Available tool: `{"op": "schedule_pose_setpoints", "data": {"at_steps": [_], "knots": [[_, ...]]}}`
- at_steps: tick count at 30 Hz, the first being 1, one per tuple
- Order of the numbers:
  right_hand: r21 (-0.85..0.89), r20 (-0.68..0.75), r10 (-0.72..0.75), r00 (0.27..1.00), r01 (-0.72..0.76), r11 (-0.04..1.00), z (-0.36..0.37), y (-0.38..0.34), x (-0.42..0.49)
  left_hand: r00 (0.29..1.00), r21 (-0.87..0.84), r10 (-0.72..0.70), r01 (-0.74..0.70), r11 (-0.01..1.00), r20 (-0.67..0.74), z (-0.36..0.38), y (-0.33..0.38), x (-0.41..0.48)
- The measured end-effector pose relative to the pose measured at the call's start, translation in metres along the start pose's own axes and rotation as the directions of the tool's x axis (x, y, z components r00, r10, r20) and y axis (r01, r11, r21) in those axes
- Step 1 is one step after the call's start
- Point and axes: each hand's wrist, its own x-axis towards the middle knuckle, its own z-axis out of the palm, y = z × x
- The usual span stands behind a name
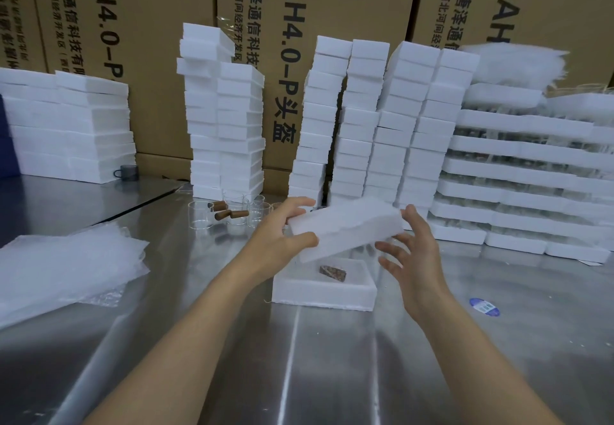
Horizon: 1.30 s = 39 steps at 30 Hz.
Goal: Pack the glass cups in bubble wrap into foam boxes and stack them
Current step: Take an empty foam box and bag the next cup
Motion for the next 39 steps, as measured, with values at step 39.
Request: {"op": "schedule_pose_setpoints", "data": {"at_steps": [39], "knots": [[-0.399, 0.097, 0.154, 0.983, -0.103, 0.911, -0.019, 0.045, 0.020, 0.942, -0.184, -0.331, 0.336, 0.924, 0.058, 0.002, -0.052, 0.015]]}}
